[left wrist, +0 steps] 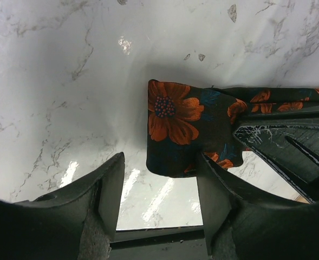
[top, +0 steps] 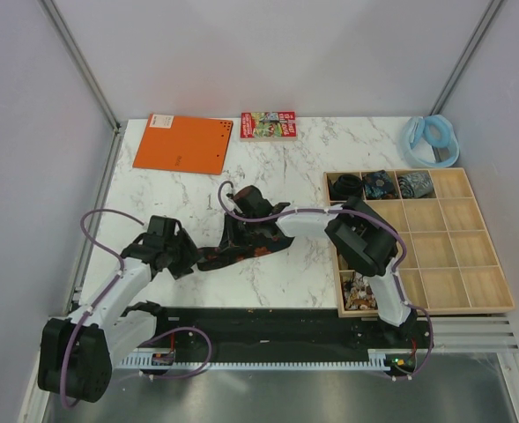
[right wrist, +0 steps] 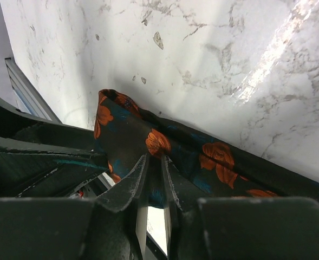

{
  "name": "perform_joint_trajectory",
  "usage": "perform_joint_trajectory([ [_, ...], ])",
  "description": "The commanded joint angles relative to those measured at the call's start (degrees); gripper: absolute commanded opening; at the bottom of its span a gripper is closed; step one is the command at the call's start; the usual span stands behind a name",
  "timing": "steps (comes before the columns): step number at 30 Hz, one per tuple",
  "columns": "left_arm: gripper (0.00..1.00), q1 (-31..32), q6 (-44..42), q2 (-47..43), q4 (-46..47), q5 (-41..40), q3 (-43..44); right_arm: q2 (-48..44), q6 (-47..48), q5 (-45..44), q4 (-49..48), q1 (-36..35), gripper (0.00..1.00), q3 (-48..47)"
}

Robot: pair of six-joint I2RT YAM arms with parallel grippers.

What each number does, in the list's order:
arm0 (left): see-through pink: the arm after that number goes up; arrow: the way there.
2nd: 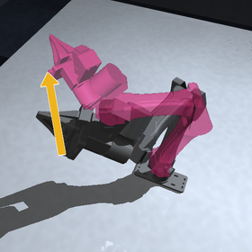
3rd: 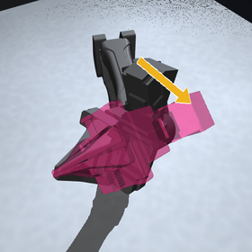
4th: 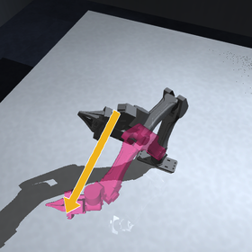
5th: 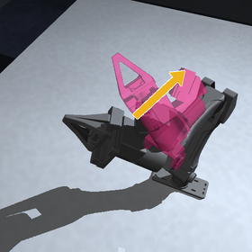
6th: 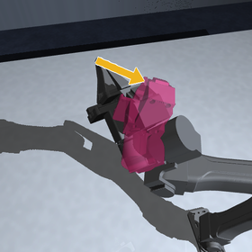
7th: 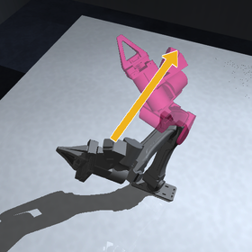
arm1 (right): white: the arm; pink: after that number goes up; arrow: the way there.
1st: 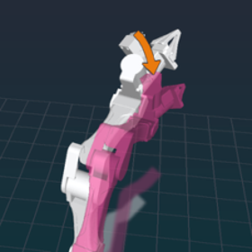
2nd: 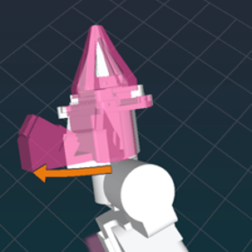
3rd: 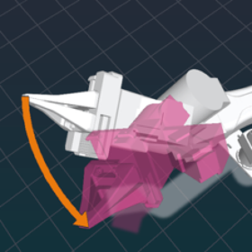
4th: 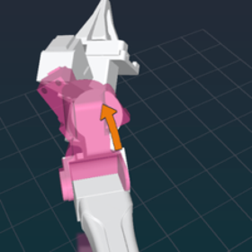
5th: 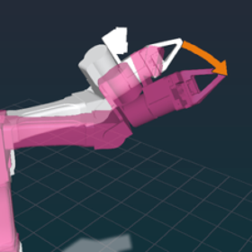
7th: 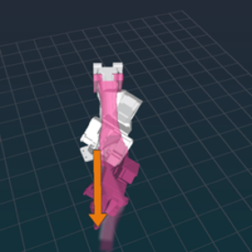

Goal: Roll the ties
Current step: Roll the tie at the center of the board.

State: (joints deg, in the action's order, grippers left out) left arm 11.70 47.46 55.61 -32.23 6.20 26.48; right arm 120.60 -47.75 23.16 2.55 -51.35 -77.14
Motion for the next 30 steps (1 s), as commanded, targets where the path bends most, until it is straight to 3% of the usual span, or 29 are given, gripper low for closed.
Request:
perform_joint_trajectory([
  [1,0.60,0.0,1.8,-1.2,4.5,-0.5,-2.0,-2.3,1.1,-1.4,1.5,-0.1,0.23,0.8],
  [14,0.45,0.0,2.1,-5.5,11.0,-1.3,-7.5,-8.4,0.7,-1.4,3.3,-0.7,0.32,1.5],
  [17,0.38,0.0,1.8,-6.3,12.1,-1.5,-7.8,-9.9,0.4,-2.3,3.3,-1.4,0.33,3.8],
  [20,0.18,0.0,1.2,-6.3,12.8,-1.8,-7.8,-9.8,-0.2,-2.6,2.7,-2.1,0.33,5.2],
  [25,0.09,0.1,-0.6,-6.3,12.1,-1.4,-6.3,-8.4,-0.8,-2.9,1.9,-2.3,0.32,4.8],
  [30,0.07,0.3,-2.1,-6.0,9.3,-2.1,-2.7,-7.1,-1.1,-3.4,2.5,-1.3,0.32,1.9],
])
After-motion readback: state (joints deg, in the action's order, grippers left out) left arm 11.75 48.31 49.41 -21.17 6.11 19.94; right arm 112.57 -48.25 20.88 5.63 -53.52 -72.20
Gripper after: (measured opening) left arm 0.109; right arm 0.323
